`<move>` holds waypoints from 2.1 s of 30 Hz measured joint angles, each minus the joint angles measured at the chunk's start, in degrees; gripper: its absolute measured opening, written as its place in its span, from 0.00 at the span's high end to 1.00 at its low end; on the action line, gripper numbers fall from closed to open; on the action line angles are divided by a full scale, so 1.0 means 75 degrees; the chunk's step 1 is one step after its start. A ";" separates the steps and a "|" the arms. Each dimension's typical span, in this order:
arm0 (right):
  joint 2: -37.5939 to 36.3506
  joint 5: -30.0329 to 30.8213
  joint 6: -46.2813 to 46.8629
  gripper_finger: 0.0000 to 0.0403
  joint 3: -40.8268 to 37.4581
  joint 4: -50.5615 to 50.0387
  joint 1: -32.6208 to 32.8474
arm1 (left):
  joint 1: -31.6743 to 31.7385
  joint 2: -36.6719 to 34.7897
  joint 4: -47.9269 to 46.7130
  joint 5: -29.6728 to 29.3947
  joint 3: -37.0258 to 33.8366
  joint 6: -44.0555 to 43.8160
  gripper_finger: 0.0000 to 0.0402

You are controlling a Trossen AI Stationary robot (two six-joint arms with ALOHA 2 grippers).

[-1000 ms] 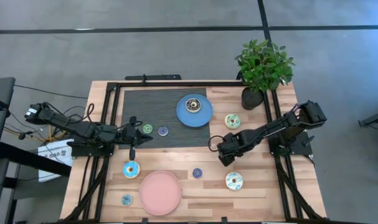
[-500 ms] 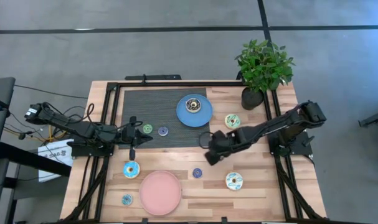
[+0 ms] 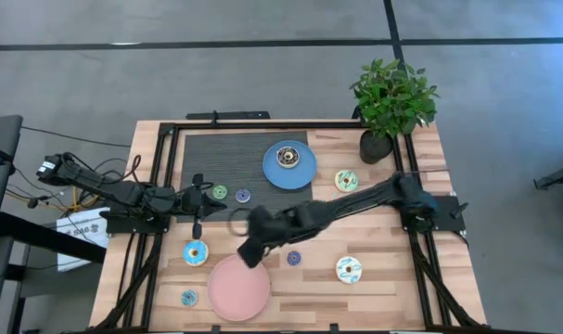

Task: Pick & Place donuts
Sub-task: Put the small white donut on the pink plate, then put the large blue donut on the blue plate

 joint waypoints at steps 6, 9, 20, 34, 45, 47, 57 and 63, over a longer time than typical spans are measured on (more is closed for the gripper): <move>0.1682 -0.0550 -0.0215 0.52 0.1928 -0.0684 0.0170 | 0.0000 -0.0003 0.0013 -0.0002 0.0000 0.0021 1.00; 0.1881 -0.1067 0.0215 0.52 0.1588 -0.0272 0.0267 | 0.0000 0.0000 -0.0028 0.0000 0.0000 0.0141 1.00; 0.2346 -0.1075 0.0354 0.52 0.1583 -0.0371 0.0495 | 0.0000 0.0000 -0.0204 0.0003 0.0000 0.0143 1.00; 0.2556 -0.1329 0.0551 0.46 0.1554 -0.0343 0.0417 | 0.0002 0.0000 -0.0207 0.0006 0.0000 0.0135 1.00; 0.2556 -0.1498 0.0553 0.38 0.1699 -0.0563 0.0309 | 0.0000 0.0000 -0.0207 0.0014 0.0000 0.0126 1.00; 0.2556 -0.1552 0.0530 0.38 0.1803 -0.0678 0.0251 | 0.0001 0.0000 -0.0207 0.0014 0.0000 0.0126 1.00; 0.1507 -0.0565 -0.1254 0.39 0.2149 -0.2414 0.0097 | 0.0000 0.0000 -0.0173 0.0014 0.0000 0.0123 1.00; 0.0675 0.0331 -0.1991 0.45 0.1623 -0.3593 0.0315 | 0.0005 0.0003 -0.0029 0.0008 -0.0003 -0.0453 1.00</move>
